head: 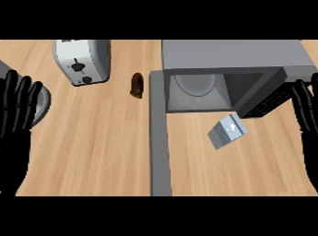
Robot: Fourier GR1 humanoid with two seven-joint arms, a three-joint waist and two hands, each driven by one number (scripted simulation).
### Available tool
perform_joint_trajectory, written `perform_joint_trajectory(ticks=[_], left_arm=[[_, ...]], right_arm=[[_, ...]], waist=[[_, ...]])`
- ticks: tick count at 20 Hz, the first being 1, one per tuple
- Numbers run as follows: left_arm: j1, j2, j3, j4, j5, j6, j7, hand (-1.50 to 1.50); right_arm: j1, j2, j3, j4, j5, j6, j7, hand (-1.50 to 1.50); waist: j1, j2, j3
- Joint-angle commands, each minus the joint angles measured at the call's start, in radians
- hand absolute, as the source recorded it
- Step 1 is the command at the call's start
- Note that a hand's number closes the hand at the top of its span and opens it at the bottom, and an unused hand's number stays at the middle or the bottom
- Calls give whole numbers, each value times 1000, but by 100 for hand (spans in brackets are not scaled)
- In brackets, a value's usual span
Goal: Pick up the milk, place it into the microwave and close the microwave
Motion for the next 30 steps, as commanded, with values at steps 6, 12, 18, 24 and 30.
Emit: perform_joint_trajectory(ticks=[6,12,18,24,30], left_arm=[[-83,105,195,153,140,-96,-3,-150],[22,58,192,123,248,-109,96,-150],[195,43,209,-20,281,-173,93,-150],[245,38,242,-39,292,-203,49,-150],[346,-29,169,-91,217,-210,15,-150]], right_arm=[[-75,106,183,74,272,-185,72,-150],[-58,108,309,71,13,-209,94,-150],[47,109,484,31,111,-333,51,-150],[42,109,412,65,203,-390,29,-150],[149,109,484,176,303,-531,-121,-150]], waist=[[36,-8,8],[37,-10,9],[36,-11,9],[36,-10,9],[35,-10,10]])
